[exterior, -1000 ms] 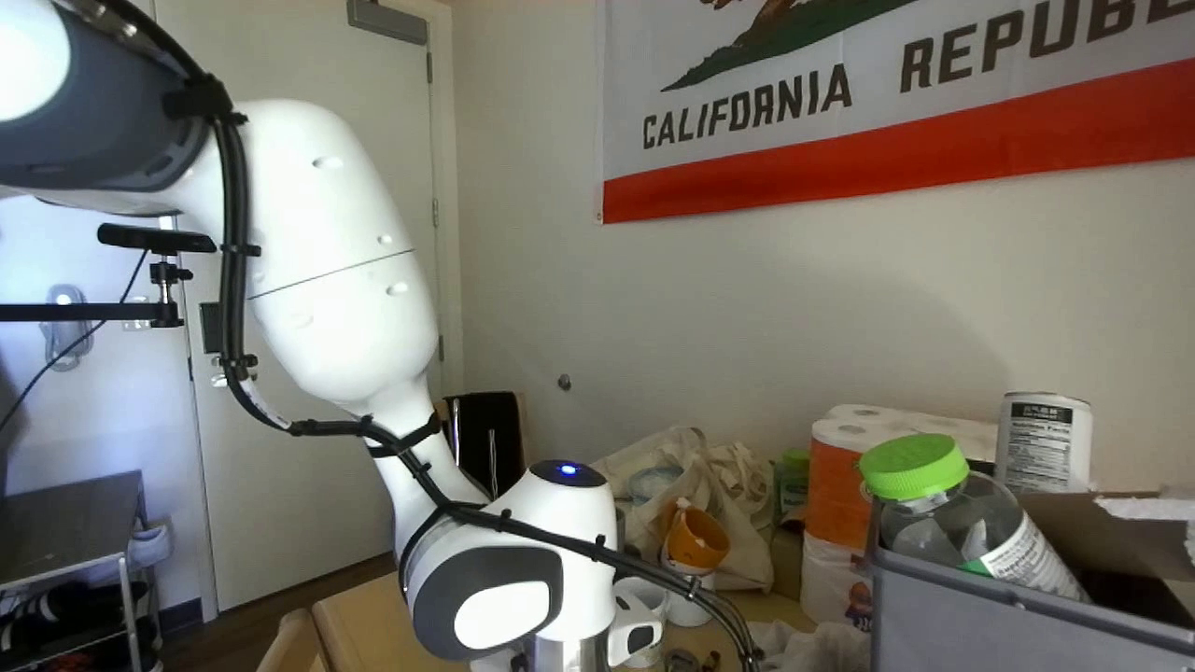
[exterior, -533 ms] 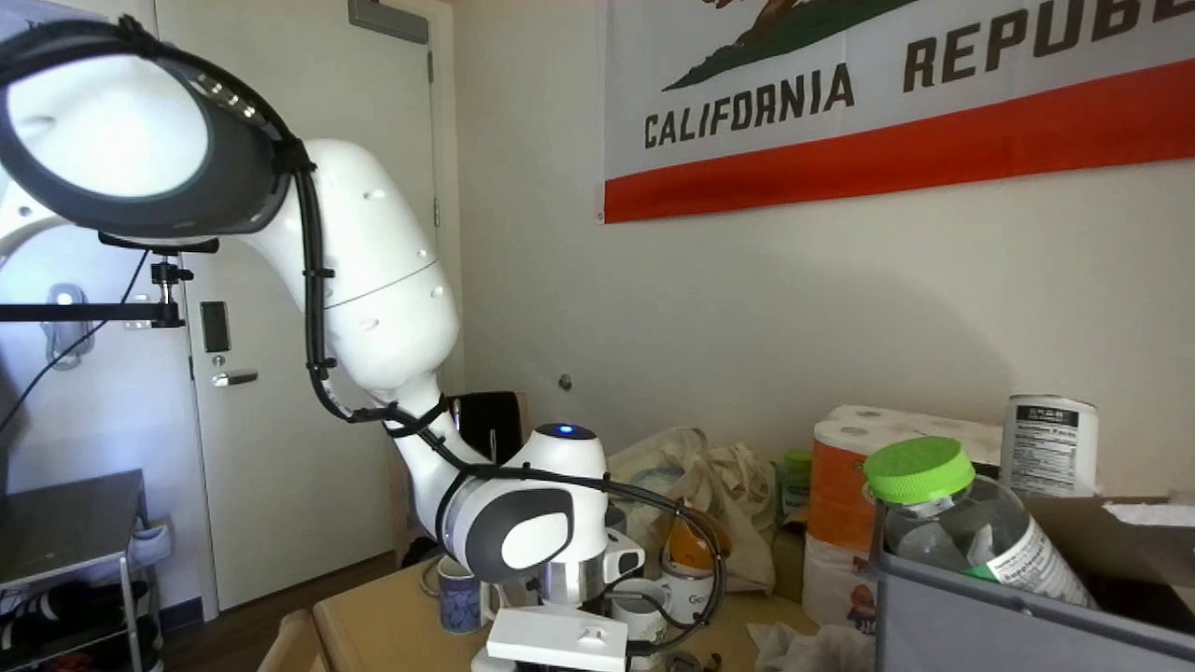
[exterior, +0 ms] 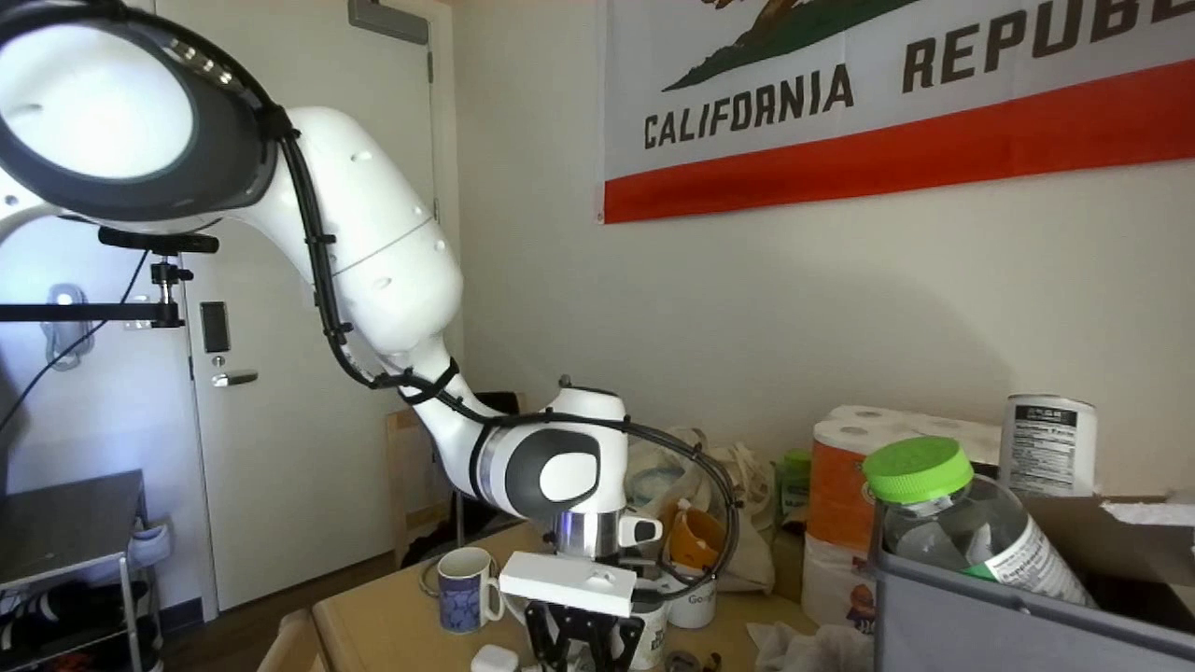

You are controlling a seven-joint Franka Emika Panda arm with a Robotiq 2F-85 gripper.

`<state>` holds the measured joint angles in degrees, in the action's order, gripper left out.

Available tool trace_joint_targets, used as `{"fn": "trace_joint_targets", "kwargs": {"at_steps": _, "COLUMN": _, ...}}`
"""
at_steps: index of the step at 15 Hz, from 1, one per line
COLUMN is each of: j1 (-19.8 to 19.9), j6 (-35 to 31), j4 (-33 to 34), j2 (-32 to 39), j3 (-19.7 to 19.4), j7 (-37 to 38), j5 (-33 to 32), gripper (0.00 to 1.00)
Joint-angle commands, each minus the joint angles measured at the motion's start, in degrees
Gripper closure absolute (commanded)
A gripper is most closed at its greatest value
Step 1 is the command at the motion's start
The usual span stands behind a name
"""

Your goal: Pick an object from the table and put it in the basket

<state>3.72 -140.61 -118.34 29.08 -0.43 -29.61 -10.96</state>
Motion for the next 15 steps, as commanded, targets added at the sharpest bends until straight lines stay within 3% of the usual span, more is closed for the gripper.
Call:
{"fn": "trace_joint_targets", "kwargs": {"at_steps": 1, "j1": -1.4, "j6": 7.1, "j4": 1.6, "j2": -5.1, "j3": 1.3, "j7": 2.2, "j5": -1.3, "gripper": 0.77}}
{"fn": "trace_joint_targets", "kwargs": {"at_steps": 7, "j1": -4.7, "j6": 15.8, "j4": 8.5, "j2": -9.7, "j3": 3.1, "j7": 4.9, "j5": -1.5, "gripper": 0.77}}
{"fn": "trace_joint_targets", "kwargs": {"at_steps": 11, "j1": -6.8, "j6": 12.3, "j4": 12.7, "j2": -8.2, "j3": 4.0, "j7": 4.7, "j5": -2.6, "gripper": 0.77}}
{"fn": "trace_joint_targets", "kwargs": {"at_steps": 15, "j1": -8.0, "j6": 3.1, "j4": 14.5, "j2": -4.0, "j3": 5.5, "j7": 3.1, "j5": -4.0, "gripper": 0.77}}
